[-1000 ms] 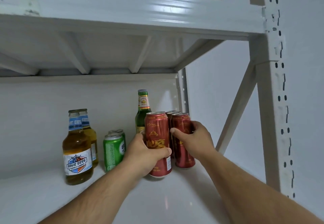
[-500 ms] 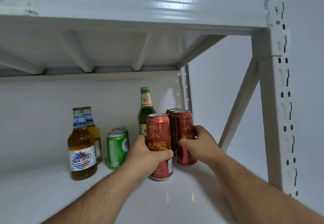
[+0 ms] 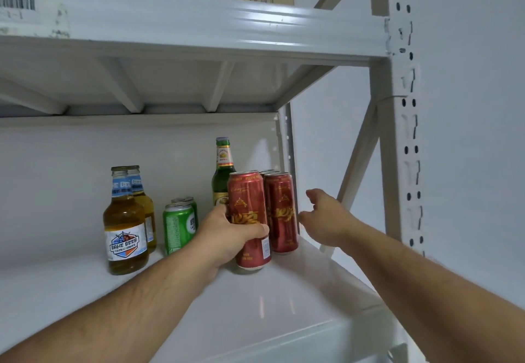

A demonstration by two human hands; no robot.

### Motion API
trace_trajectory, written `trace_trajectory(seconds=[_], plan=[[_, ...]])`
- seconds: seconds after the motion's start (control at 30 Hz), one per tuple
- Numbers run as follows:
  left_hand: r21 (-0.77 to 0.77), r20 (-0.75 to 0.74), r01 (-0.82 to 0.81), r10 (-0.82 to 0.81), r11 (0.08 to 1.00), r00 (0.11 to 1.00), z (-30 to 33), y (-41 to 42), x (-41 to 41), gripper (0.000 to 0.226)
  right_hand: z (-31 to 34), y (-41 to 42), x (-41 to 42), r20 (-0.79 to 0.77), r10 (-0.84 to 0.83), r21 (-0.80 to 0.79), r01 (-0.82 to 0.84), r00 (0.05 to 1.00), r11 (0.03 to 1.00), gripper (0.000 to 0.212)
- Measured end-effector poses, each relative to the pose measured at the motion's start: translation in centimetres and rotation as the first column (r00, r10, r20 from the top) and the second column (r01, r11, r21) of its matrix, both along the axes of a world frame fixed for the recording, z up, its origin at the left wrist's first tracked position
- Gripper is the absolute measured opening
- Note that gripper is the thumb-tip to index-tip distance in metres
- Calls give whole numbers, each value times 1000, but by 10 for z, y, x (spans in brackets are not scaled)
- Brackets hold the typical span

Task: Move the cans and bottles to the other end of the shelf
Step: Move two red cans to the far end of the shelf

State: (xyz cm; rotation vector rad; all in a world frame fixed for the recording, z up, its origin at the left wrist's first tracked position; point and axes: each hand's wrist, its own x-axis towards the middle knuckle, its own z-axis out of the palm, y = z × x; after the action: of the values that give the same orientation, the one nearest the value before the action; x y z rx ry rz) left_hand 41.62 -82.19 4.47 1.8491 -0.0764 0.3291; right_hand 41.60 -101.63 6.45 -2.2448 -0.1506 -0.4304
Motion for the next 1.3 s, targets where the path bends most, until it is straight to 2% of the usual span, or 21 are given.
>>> trace_trajectory(seconds=[0.17,0.27,0.33,0.5,0.97,1.13,1.2,1.3], plan=[[49,-44,33,-31,998,999,5,-28,-5,63,3,-10,-11,-57,-56,-173,45,997,984,53],[71,-25,42,-40,997,999,2,-47,-6,53,2,-12,-14,-70,-72,-229,54,995,972,49],[76,-6,23,-23,997,1000,-1,-59,-5,56,1,-14,-16,-76,-69,-237,49,995,970,50],[70,-16,-7,8,998,1000,-6,-76,1,80,-1,-18,-20,-77,-47,-238,28,996,971,53],[127,-29,-73,77,989,997,-12,-78,8,78,-3,-22,-29,-111,0,-315,-35,994,948,55],[322,4,-76,79,944,997,-9,-69,-12,73,-8,-23,-28,-113,25,-373,-66,993,925,54],[504,35,-100,95,858,995,-5,-65,-25,77,-9,-24,-30,-98,23,-403,-61,995,913,55],[741,64,-126,119,659,991,-5,-53,-47,80,-10,-23,-41,-93,28,-436,-66,995,898,54]])
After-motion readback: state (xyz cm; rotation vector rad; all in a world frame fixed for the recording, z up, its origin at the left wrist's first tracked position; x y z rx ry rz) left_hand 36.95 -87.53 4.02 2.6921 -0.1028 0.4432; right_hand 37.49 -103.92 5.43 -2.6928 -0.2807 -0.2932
